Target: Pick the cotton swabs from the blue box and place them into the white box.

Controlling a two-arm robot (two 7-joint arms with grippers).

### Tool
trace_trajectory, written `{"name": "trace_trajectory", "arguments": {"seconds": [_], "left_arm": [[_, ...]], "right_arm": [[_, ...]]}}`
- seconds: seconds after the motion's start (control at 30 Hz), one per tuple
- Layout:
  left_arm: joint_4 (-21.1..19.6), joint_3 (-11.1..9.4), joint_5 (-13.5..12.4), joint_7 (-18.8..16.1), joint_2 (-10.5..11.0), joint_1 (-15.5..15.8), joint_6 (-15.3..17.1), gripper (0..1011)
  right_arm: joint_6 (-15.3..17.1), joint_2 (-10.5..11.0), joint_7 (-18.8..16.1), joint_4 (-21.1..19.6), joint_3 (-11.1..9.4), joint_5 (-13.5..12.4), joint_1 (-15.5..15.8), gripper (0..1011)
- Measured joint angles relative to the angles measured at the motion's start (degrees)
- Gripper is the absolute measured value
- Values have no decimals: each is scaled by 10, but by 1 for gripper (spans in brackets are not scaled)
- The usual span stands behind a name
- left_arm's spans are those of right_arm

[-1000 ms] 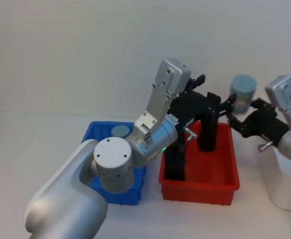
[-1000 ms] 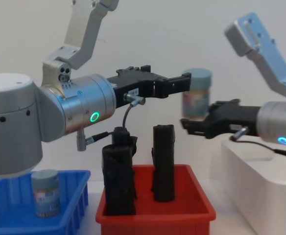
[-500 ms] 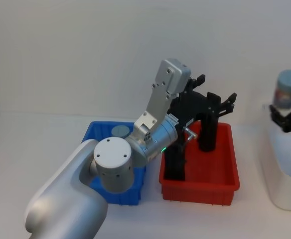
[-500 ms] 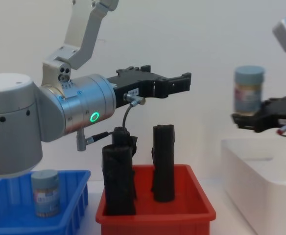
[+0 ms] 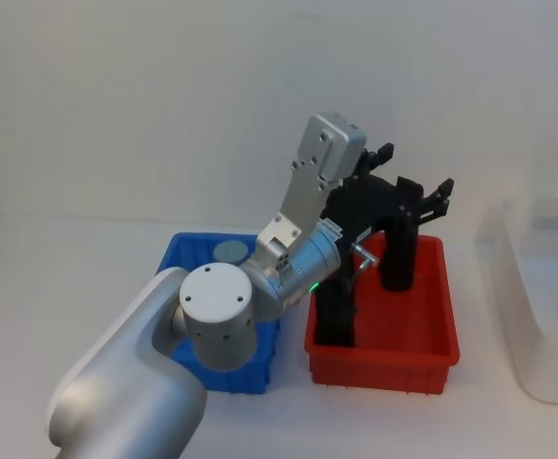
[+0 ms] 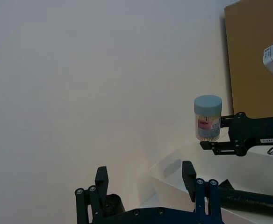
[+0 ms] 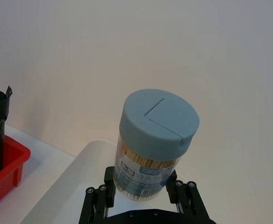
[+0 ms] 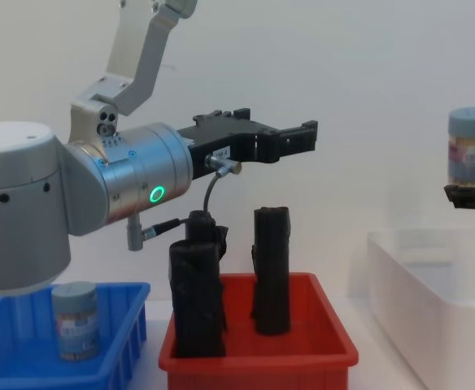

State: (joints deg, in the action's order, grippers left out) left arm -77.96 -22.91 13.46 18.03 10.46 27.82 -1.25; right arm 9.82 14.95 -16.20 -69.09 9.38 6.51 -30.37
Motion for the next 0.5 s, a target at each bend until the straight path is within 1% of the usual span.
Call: {"name": "trace_trajectory", "arguments": {"seconds": [0.2,0.5], "left_arm": [[0,0,0,0,0,0,0,1004],[0,0,0,0,0,0,0,1004]], "right_arm": [[10,1,-17,3,-1,5,-9,619],[18,-1,-29,7,2,9,-19,619]]}}
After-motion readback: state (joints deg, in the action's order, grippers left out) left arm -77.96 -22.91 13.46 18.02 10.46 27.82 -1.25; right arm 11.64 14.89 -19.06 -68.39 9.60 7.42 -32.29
